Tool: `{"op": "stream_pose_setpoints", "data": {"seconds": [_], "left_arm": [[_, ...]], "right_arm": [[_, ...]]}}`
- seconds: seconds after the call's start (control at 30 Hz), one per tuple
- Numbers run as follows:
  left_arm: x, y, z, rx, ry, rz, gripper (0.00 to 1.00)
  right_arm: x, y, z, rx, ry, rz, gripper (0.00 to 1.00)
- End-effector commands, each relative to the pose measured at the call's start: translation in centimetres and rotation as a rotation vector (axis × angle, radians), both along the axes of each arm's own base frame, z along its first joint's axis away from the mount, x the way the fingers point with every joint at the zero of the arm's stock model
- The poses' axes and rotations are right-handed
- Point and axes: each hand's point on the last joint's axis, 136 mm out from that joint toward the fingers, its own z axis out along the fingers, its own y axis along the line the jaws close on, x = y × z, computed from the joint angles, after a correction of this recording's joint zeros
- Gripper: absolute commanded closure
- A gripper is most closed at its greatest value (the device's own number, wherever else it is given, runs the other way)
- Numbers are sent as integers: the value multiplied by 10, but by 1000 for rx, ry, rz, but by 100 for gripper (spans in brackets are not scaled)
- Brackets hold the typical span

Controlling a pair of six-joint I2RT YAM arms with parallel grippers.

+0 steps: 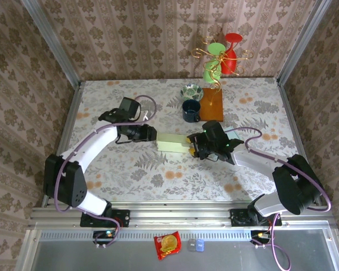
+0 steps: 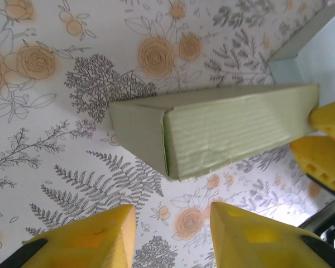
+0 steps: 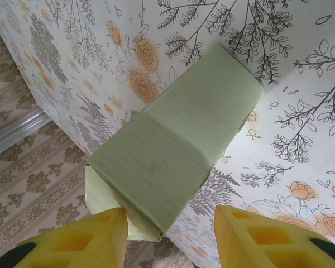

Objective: Fold the paper box

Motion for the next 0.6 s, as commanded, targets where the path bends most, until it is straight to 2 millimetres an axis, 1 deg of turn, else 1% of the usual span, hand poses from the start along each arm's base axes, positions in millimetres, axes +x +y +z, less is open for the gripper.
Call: {"op": "stream_pose_setpoints", "data": {"seconds": [0.0, 0.1, 0.23, 0.47, 0.57], "left_arm": [[5, -7, 7, -73, 39, 30, 60], [8, -13, 2, -88, 67, 25, 60], [9, -14, -9, -80, 95, 20, 60], [13, -17, -23, -75, 110, 8, 61], [12, -16, -31, -68, 117, 5, 63]], "right_arm": [[-13, -7, -25, -71, 95, 26, 55], [-13, -7, -25, -71, 98, 29, 55], [-13, -7, -24, -71, 97, 30, 55], [-14, -5, -27, -66, 108, 39, 55], [-15, -4, -28, -68, 112, 43, 55]]}}
